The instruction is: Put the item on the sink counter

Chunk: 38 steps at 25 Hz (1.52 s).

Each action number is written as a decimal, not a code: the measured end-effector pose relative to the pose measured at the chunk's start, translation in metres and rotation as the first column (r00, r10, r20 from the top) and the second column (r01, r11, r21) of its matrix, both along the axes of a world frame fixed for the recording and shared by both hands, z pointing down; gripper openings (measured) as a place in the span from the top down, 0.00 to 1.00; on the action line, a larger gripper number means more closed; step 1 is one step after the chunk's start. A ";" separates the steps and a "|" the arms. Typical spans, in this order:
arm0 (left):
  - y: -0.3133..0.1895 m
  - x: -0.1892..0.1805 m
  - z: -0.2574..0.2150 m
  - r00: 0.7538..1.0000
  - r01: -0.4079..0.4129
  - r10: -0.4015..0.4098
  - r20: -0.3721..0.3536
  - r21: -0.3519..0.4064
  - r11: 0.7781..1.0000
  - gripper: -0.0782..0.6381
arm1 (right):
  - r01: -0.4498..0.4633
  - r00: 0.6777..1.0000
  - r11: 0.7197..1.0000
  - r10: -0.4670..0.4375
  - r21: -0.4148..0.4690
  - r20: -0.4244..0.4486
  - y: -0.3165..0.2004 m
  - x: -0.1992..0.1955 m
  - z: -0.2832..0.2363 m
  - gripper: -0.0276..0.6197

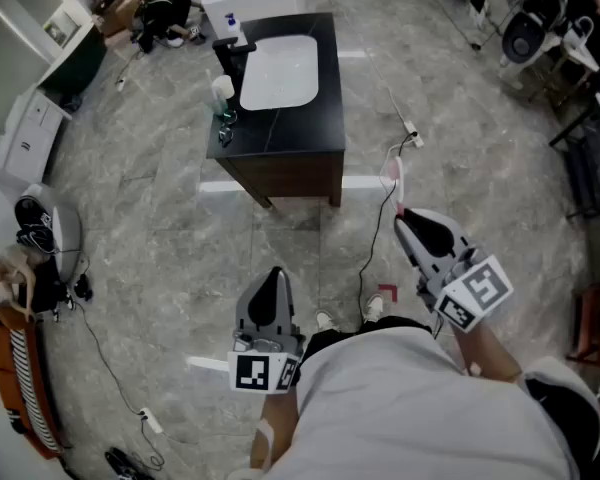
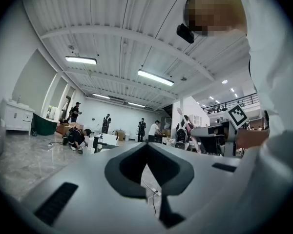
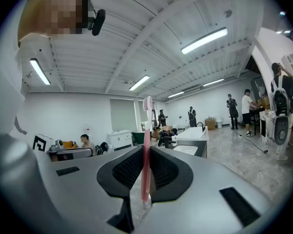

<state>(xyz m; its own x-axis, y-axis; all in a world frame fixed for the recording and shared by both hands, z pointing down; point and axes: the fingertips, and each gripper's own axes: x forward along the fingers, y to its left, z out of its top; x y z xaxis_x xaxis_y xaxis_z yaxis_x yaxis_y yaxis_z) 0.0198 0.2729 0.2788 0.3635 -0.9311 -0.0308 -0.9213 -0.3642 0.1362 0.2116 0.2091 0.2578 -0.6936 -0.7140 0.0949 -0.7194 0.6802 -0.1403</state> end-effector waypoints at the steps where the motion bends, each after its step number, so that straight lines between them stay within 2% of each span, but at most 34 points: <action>1: 0.001 0.000 0.000 1.000 0.000 0.000 0.000 0.000 1.000 0.89 | 0.000 1.000 1.000 0.000 -0.001 0.000 0.001 0.000 0.000 0.86; 16: 0.000 0.014 0.003 1.000 0.003 -0.003 -0.004 -0.012 1.000 0.89 | 0.011 1.000 1.000 -0.011 -0.014 0.003 0.000 0.010 0.005 0.86; 30: 0.001 0.062 0.011 0.999 0.033 -0.033 0.005 -0.024 0.999 0.89 | 0.063 0.998 0.997 -0.062 0.047 -0.009 -0.006 0.047 0.005 0.86; 38: 0.003 0.083 0.011 0.999 0.035 -0.034 0.017 -0.028 0.999 0.89 | 0.088 0.996 0.995 -0.088 0.046 -0.008 -0.004 0.061 0.007 0.86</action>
<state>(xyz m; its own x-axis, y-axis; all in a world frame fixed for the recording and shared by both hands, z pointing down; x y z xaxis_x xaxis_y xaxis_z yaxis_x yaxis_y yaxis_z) 0.1026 0.2759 0.2897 0.3316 -0.9434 0.0018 -0.9354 -0.3285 0.1310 0.2730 0.2050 0.2645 -0.7533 -0.6542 0.0674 -0.6575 0.7465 -0.1025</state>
